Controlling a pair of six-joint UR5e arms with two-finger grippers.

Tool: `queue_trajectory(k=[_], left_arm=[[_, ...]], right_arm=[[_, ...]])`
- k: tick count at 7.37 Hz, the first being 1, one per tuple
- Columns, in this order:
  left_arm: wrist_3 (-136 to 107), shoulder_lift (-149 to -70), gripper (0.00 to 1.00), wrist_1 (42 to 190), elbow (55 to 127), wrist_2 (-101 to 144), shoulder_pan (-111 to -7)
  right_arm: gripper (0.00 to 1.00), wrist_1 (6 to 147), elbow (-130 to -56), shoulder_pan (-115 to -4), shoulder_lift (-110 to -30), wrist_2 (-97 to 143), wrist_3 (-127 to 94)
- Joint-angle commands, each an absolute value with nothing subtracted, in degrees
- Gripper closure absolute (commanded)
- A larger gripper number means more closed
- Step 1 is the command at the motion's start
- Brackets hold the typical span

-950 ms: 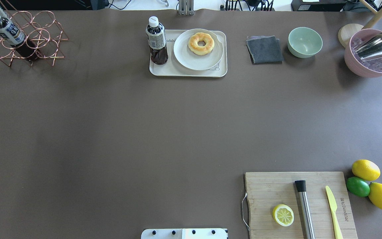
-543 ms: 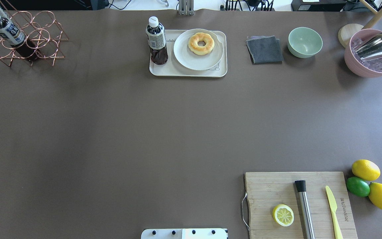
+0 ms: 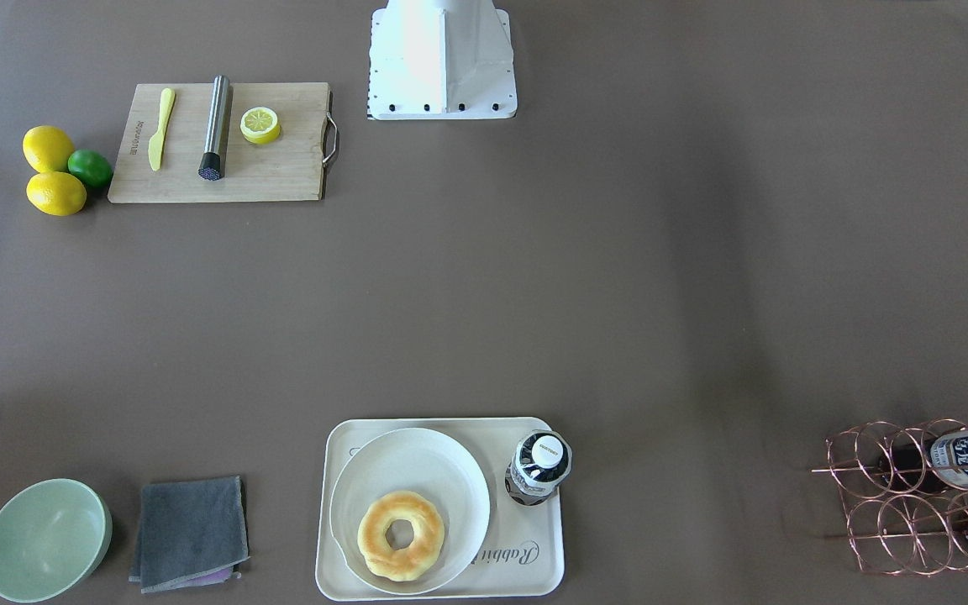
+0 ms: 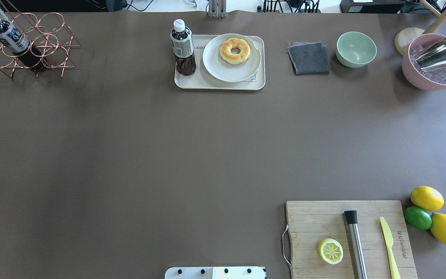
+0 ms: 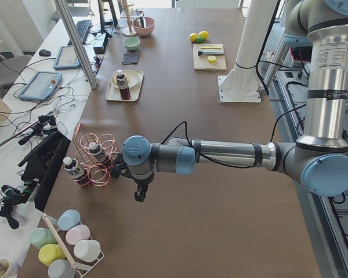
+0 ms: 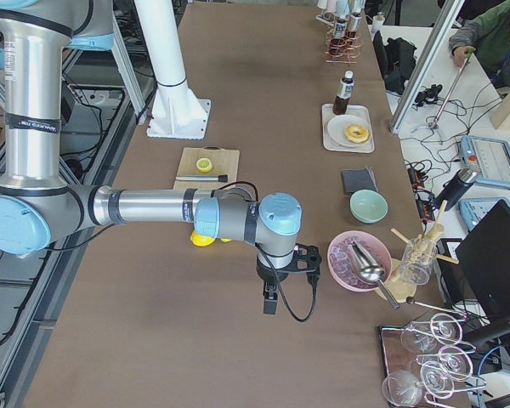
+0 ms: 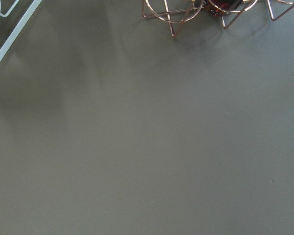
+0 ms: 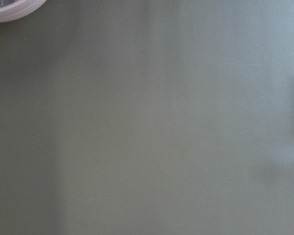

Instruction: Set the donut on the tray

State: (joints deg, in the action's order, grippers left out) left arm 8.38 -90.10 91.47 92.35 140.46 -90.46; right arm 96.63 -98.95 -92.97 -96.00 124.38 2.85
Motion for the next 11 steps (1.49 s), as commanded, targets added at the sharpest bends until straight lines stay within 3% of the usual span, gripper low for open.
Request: queue_trajectory(k=[1,2,11], left_arm=[[8.1,-89.6,0.01,91.7,88.3,140.5,-90.7],[8.2,-90.1,0.01,91.8,85.1,140.4,-90.6],[8.0,-90.4,0.01,92.0,86.0,133.9,-90.7]], right_arm=[[0.00,96.7,-98.4,-93.0,-96.1,125.2,2.9],[0.00,96.6,-98.4,-92.9,-96.1,125.7,2.9],[0.00,96.6,-98.4,-92.3,-95.6,125.8,2.9]])
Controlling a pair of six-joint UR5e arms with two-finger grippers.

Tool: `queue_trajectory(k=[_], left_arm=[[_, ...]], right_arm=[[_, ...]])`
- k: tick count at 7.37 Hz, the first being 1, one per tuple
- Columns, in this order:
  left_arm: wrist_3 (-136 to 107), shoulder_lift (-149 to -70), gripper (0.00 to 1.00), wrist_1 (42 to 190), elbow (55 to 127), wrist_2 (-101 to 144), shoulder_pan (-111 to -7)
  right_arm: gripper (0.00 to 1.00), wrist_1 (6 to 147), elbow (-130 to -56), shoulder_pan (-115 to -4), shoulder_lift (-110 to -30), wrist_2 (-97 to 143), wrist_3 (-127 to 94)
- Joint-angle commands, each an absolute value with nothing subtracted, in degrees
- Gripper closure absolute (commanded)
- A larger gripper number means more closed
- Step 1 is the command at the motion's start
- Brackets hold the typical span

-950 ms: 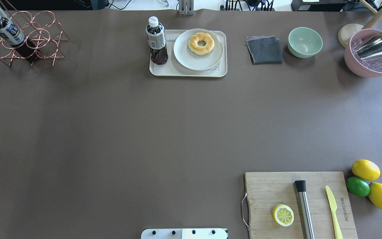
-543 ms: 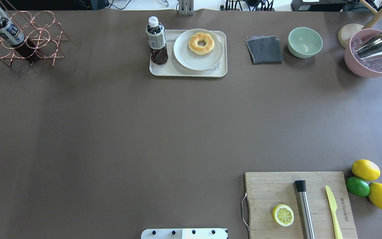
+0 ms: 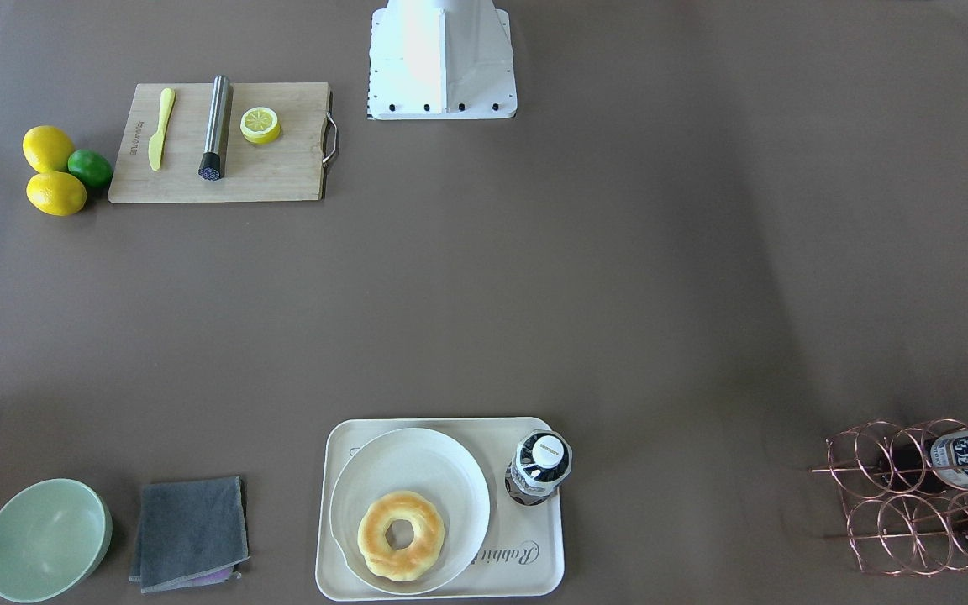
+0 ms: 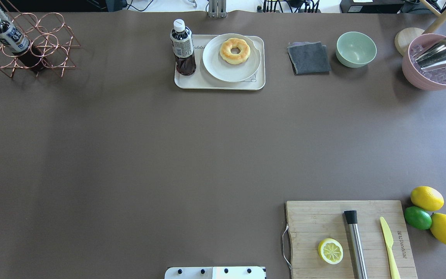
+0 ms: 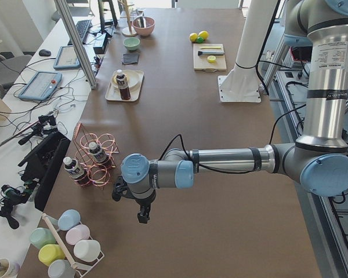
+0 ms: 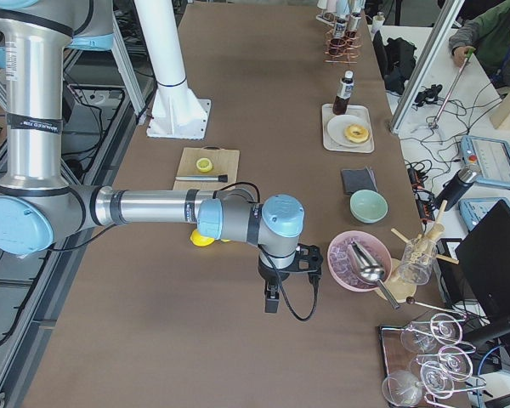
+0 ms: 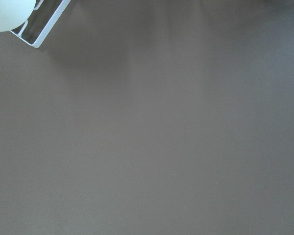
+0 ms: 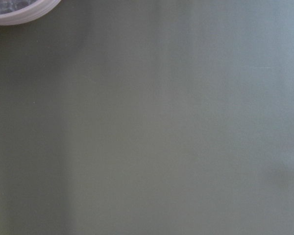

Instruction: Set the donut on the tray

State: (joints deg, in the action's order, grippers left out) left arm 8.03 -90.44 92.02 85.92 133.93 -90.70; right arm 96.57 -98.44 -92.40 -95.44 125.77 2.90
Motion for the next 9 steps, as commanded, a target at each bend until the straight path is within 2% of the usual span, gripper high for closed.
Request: queue_trajectory(k=[1,9], left_arm=[[8.0,-90.3,0.01,92.0,86.0,134.0,-90.7],[8.0,-90.3,0.01,92.0,86.2,134.3,-90.6]], right_arm=[[0.00,96.6,-98.4,-92.3,-95.6,125.8,2.9],[0.00,96.6,-98.4,-92.2,-96.3,127.7,3.1]])
